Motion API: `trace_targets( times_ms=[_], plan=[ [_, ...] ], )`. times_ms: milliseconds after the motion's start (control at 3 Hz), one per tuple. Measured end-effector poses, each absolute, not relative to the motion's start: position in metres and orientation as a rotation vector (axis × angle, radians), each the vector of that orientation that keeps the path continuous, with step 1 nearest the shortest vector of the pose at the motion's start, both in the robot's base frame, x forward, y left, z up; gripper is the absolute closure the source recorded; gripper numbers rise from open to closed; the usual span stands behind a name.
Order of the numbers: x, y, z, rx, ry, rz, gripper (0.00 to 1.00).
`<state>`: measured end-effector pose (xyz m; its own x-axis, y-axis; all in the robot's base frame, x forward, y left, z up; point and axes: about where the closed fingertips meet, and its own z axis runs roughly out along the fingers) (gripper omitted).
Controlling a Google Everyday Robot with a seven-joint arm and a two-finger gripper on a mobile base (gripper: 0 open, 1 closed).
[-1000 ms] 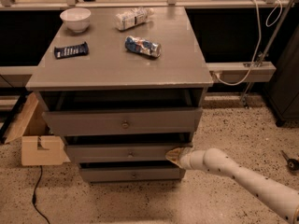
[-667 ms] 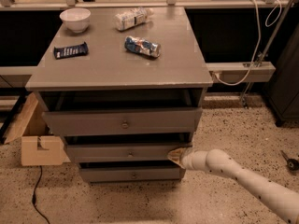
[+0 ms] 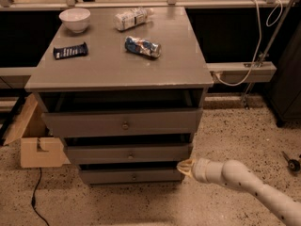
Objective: Close middle drawer
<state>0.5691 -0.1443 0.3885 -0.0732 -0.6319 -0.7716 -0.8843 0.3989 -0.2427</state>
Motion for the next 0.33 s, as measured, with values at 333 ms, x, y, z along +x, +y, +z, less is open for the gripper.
trace_targets(
  times_ms=[333],
  plan=[
    [0.5336, -0.1610, 0.4115, -1.318, 1.763, 0.416, 1.00]
  ],
)
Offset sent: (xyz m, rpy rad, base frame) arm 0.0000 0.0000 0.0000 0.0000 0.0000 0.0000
